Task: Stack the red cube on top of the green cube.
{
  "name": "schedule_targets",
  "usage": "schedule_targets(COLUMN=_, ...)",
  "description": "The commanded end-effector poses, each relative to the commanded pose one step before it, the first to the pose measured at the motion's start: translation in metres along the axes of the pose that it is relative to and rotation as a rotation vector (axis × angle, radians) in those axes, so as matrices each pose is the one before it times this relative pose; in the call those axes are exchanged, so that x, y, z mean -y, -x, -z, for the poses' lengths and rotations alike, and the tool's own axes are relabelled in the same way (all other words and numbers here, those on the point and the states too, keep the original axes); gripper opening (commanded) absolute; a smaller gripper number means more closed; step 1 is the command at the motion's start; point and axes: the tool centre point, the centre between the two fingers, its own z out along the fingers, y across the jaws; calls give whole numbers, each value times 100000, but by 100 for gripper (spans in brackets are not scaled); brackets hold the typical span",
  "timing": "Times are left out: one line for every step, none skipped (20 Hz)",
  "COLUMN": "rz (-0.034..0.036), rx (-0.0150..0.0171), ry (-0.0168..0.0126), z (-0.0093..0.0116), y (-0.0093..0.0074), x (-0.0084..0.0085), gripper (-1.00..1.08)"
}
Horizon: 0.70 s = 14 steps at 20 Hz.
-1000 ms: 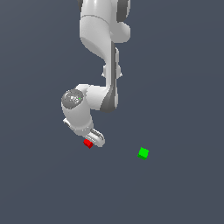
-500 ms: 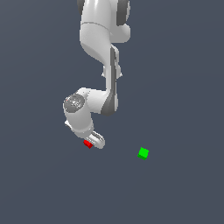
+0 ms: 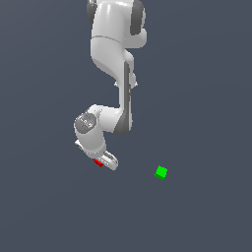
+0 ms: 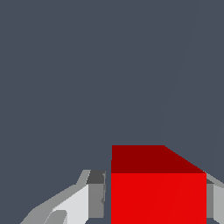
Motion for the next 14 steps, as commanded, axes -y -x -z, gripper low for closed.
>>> schedule_targets(rz=-2, rx=-117, ry=-54, z=4, y=-63, x=28, gripper=-100)
schedule_targets(rz=0, rx=0, ry=0, z=0, y=0, x=0, gripper=-100)
schedule_targets(rz=0, rx=0, ry=0, z=0, y=0, x=0, gripper=-100)
schedule_targets(rz=0, rx=0, ry=0, z=0, y=0, x=0, gripper=-100)
schedule_targets(rz=0, rx=0, ry=0, z=0, y=0, x=0, gripper=-100)
schedule_targets(rz=0, rx=0, ry=0, z=0, y=0, x=0, gripper=-100)
schedule_targets(rz=0, rx=0, ry=0, z=0, y=0, x=0, gripper=-100)
schedule_targets(rz=0, rx=0, ry=0, z=0, y=0, x=0, gripper=-100)
schedule_targets(rz=0, rx=0, ry=0, z=0, y=0, x=0, gripper=-100)
schedule_targets(rz=0, rx=0, ry=0, z=10, y=10, x=-5, gripper=-100)
schedule_targets(rz=0, rx=0, ry=0, z=29, y=2, x=-1, gripper=-100)
schedule_targets(rz=0, rx=0, ry=0, z=87, y=6, x=-2, gripper=-100)
schedule_targets(rz=0, rx=0, ry=0, z=147, y=10, x=-3, gripper=-100)
schedule_targets(rz=0, rx=0, ry=0, z=208, y=12, x=-3, gripper=-100)
